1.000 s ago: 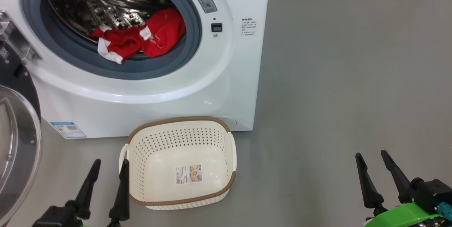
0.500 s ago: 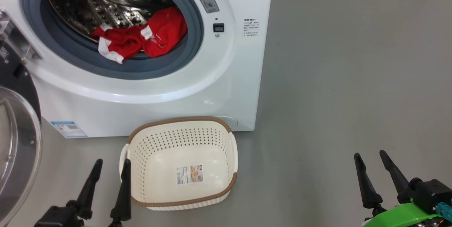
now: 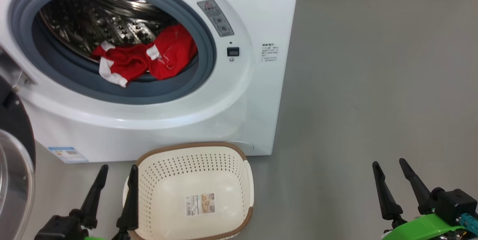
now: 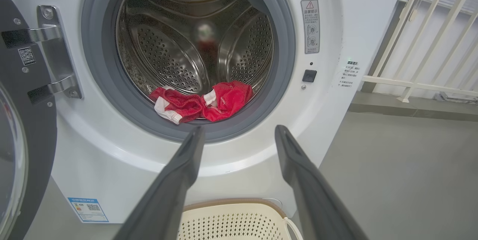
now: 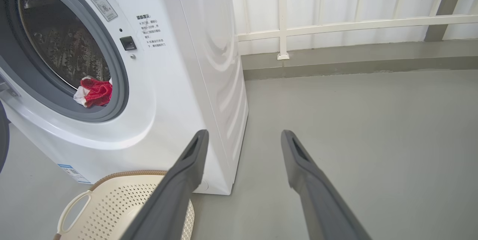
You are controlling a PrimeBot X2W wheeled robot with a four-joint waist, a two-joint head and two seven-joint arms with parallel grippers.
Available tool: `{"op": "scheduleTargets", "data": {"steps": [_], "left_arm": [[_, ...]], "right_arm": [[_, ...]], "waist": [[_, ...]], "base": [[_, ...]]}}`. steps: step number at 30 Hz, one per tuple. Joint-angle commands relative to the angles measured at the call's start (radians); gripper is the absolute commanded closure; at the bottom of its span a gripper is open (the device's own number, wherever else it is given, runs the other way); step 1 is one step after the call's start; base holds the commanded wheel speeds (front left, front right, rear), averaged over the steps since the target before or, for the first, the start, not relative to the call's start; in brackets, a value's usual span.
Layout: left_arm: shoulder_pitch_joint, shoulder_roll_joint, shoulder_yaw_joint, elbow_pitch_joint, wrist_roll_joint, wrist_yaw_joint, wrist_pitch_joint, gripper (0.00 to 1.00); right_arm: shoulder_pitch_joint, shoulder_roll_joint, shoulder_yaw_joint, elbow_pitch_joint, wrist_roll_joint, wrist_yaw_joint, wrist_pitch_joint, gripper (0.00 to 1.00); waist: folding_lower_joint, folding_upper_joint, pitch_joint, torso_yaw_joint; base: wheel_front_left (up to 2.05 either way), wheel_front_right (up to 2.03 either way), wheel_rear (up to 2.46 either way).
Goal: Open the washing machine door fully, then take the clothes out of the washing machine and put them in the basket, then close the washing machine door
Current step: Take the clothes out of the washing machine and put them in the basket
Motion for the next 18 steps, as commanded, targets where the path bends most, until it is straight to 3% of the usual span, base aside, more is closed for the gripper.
{"op": "scheduleTargets", "data": {"steps": [1, 18], "left_arm": [[-0.035, 0.019, 0.030, -0.031, -0.013, -0.006, -0.005, 0.00], [-0.049, 0.022, 0.016, 0.009, -0.008, -0.006, -0.005, 0.00]], "right_arm": [[-0.029, -0.010, 0.026, -0.023, -0.002, 0.007, -0.009, 0.00], [-0.039, -0.007, 0.036, -0.024, 0.000, 0.007, -0.009, 0.00]], "waist": [[0.0000, -0.0001, 0.000, 0.000], [0.0000, -0.0001, 0.023, -0.005]], "base": [[1.04, -1.04, 0.00], [0.21, -0.21, 0.00]]}}
